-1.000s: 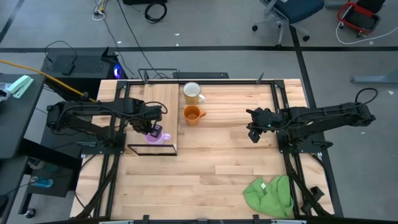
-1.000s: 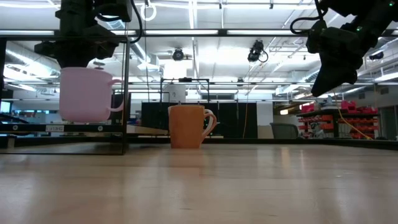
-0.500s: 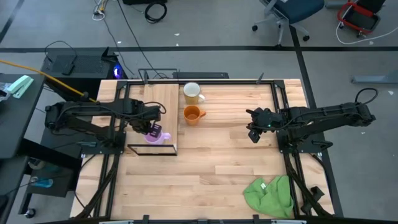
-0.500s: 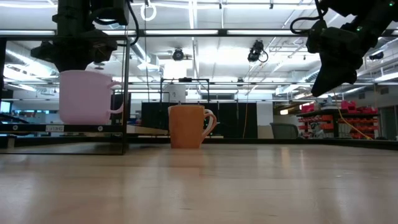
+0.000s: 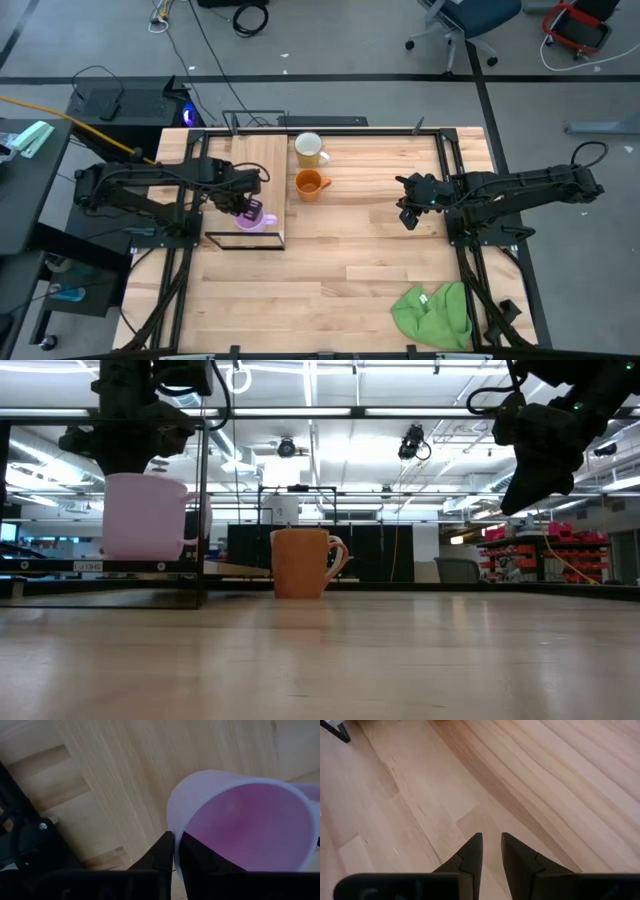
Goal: Stack small to large cups/mugs on shelf
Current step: Put the pink mug on the shelf, then put the orange mug on the shelf
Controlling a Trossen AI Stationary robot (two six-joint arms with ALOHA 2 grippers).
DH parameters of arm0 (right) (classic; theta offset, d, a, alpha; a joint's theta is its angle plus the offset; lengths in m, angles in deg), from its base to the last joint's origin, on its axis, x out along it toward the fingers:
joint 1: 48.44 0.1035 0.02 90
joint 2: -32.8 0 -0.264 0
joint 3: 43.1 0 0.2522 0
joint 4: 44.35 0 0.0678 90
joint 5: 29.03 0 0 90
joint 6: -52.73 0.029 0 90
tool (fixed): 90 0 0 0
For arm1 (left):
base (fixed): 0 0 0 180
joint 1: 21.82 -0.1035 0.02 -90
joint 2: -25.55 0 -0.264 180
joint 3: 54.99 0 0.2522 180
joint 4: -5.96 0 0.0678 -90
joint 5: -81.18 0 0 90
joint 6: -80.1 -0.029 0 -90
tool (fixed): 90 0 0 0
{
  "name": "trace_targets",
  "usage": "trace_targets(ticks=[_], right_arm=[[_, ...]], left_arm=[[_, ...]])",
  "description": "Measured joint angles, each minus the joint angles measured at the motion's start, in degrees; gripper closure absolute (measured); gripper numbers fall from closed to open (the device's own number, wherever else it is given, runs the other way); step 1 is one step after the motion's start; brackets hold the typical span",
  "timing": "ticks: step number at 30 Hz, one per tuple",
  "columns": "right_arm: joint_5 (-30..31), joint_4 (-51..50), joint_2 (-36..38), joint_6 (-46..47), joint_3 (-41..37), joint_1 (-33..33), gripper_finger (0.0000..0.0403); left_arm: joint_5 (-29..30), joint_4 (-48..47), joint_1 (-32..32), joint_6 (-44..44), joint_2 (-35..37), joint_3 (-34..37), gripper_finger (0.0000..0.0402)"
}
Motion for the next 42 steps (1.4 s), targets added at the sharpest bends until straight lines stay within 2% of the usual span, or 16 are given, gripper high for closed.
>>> trace_targets(ticks=[11, 23, 37, 42], right_arm=[[0.0, 0.0, 0.0, 0.0, 0.0, -0.01, 0.0325], [0.0, 0.0, 0.0, 0.0, 0.0, 0.0, 0.0325], [-0.02, 0.67, 0.0, 0.0, 0.0, -0.02, 0.0325], [-0.02, 0.68, 0.01, 0.05, 0.0, -0.02, 0.0325]], left_arm=[[0.0, 0.0, -0.04, -0.13, -0.02, 0.0, 0.0347], [-0.55, 0.1, -0.04, -0.59, 0.73, -0.06, 0.0298], [-0.53, 1.76, -0.13, 3.35, 10.84, -0.09, 0.0264], [-0.11, 7.12, -0.57, 3.44, 12.95, -0.09, 0.0259]])
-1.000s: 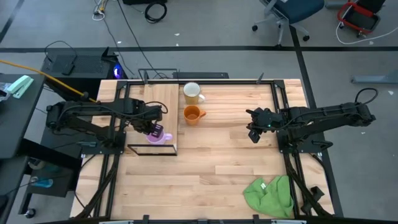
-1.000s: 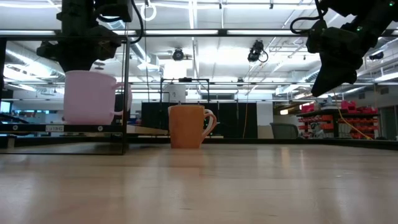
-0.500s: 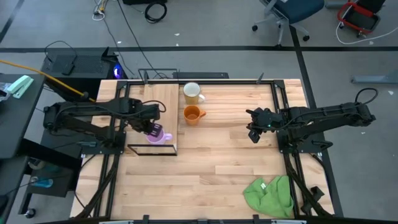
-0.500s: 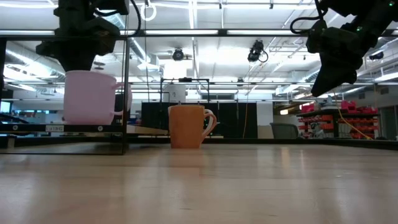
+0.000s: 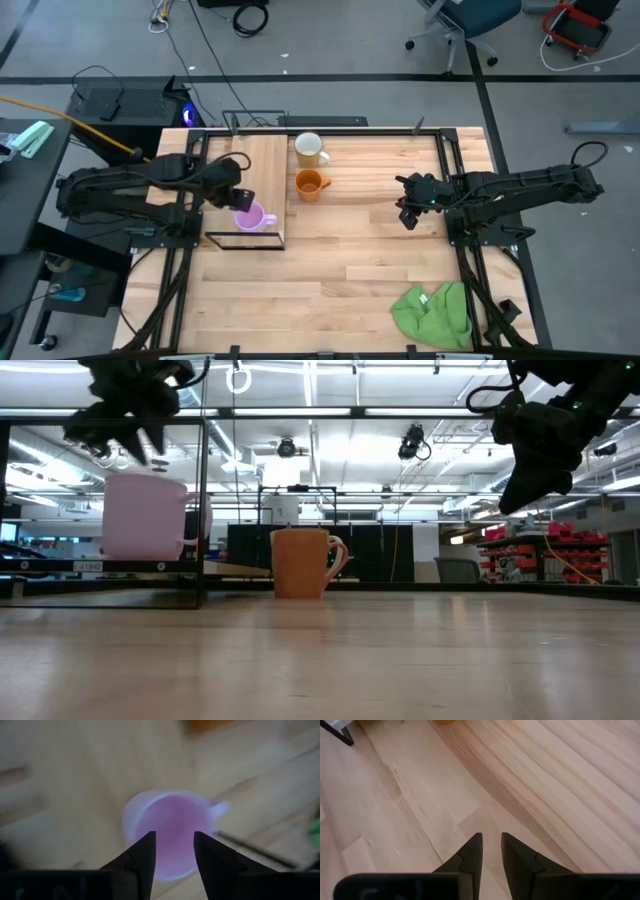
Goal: Stack small to large cups/mugs on shelf
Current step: Put the orange mug on the shelf
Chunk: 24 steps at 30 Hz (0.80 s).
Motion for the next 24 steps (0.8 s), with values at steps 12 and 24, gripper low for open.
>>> trace_targets(ticks=[12, 24], right_arm=[[-0.02, 0.83, -0.01, 0.15, 0.0, 0.02, 0.0325], [-0.04, 0.8, -0.01, 1.47, 0.0, 0.0, 0.0325]], left_arm=[[0.85, 23.65, -10.92, -9.75, -0.56, 0.02, 0.0281], [0.16, 42.02, -18.11, -18.65, -11.18, 0.02, 0.0292]])
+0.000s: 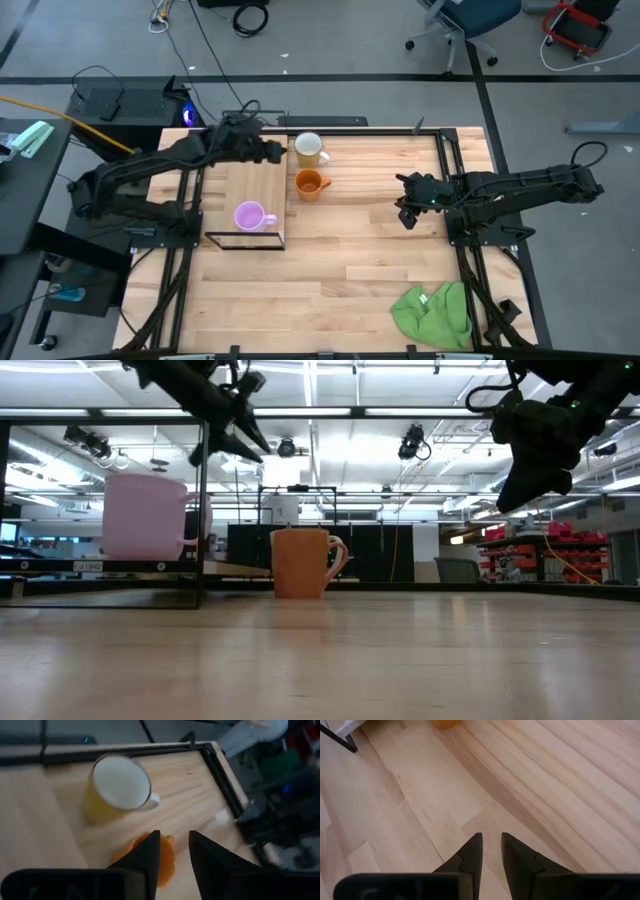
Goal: Stack small to large cups/mugs on shelf
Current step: Put the orange mug on the shelf
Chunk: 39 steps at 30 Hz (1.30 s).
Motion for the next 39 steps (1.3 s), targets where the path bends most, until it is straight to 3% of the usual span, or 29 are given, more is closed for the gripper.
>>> trace_targets(ticks=[2, 9, 14, 21, 39], right_arm=[[0.02, 0.05, 0.0, 0.14, 0.0, 0.02, 0.0325], [0.02, -0.28, 0.0, -2.5, 0.0, 0.02, 0.0325], [0.39, 0.62, 0.0, -5.78, 0.0, 0.0, 0.0325], [0.48, 4.52, 0.02, -7.58, 0.0, 0.02, 0.0325], [0.5, 4.64, 0.01, -6.48, 0.0, 0.02, 0.0325]], left_arm=[[-0.33, 1.87, -0.12, -3.74, -2.25, -0.07, 0.0292], [-9.88, -4.02, -3.16, 3.26, -10.73, -0.04, 0.0305], [-11.14, -6.4, -4.4, 1.4, -15.36, 0.04, 0.0325], [-11.74, -5.58, -4.05, 1.22, -16.25, 0.0, 0.0335], [-11.85, -3.97, -2.19, 4.81, -16.41, 0.0, 0.0307]])
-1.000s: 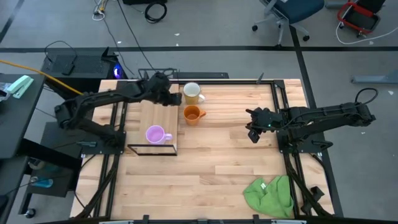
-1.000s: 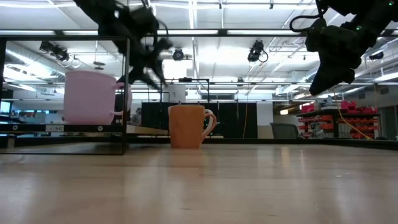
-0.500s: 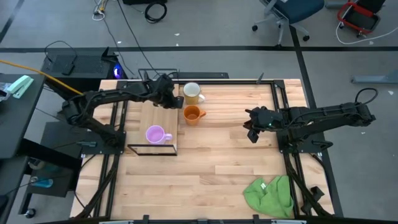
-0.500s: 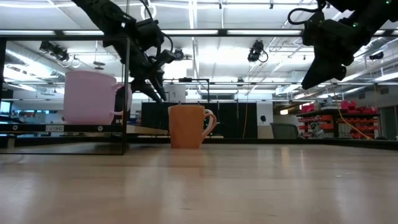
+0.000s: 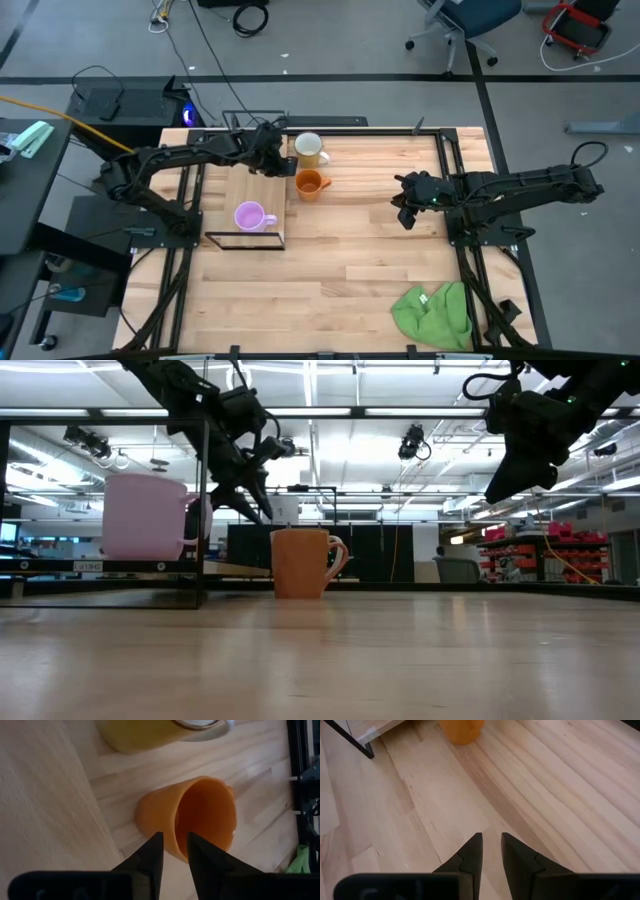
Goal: Stack small to large cups/mugs on shelf
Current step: Put the orange mug on the shelf
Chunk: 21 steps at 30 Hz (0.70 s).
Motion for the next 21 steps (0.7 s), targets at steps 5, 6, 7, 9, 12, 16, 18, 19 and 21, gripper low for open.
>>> trace_targets(ticks=[5, 6, 7, 9, 12, 16, 18, 19, 21], right_arm=[[0.0, 0.0, 0.01, 0.0, 0.0, 0.0, 0.0325], [0.0, 0.0, -0.01, 0.0, 0.0, -0.02, 0.0325], [0.0, 0.0, -0.01, 0.0, 0.0, 0.0, 0.0325], [0.0, -0.02, 0.0, 0.0, 0.0, -0.01, 0.0325], [0.0, -0.09, -0.01, 0.0, 0.0, 0.0, 0.0325], [0.02, -0.13, -0.01, 0.0, 0.0, 0.0, 0.0325], [0.02, -0.25, 0.0, 0.01, 0.0, -0.01, 0.0325], [0.01, -0.46, -0.01, 0.01, 0.0, 0.0, 0.0325], [0.03, -0.67, 0.01, 0.04, 0.0, -0.02, 0.0325]], left_arm=[[-2.13, 0.9, 0.0, 0.95, -0.04, -0.29, 0.0303], [-2.76, 0.7, 0.0, 1.01, -0.09, -0.99, 0.0304], [-2.8, 0.76, 0.0, 1.0, -0.11, -2.07, 0.0304], [-2.83, 1.02, 0.42, 0.77, -0.11, -4.74, 0.0306], [-2.19, -3.77, 0.94, -0.51, -0.87, -10.22, 0.0307], [-0.18, -12.67, 1.41, -3.03, -3.34, -20.35, 0.0308], [1.12, -17.99, 1.44, -4.01, -5.24, -26.4, 0.0308], [1.88, -20.34, 1.44, -4.39, -6.31, -29.56, 0.0308], [4.21, -27.28, 1.57, -5.07, -8.51, -35.94, 0.0308]])
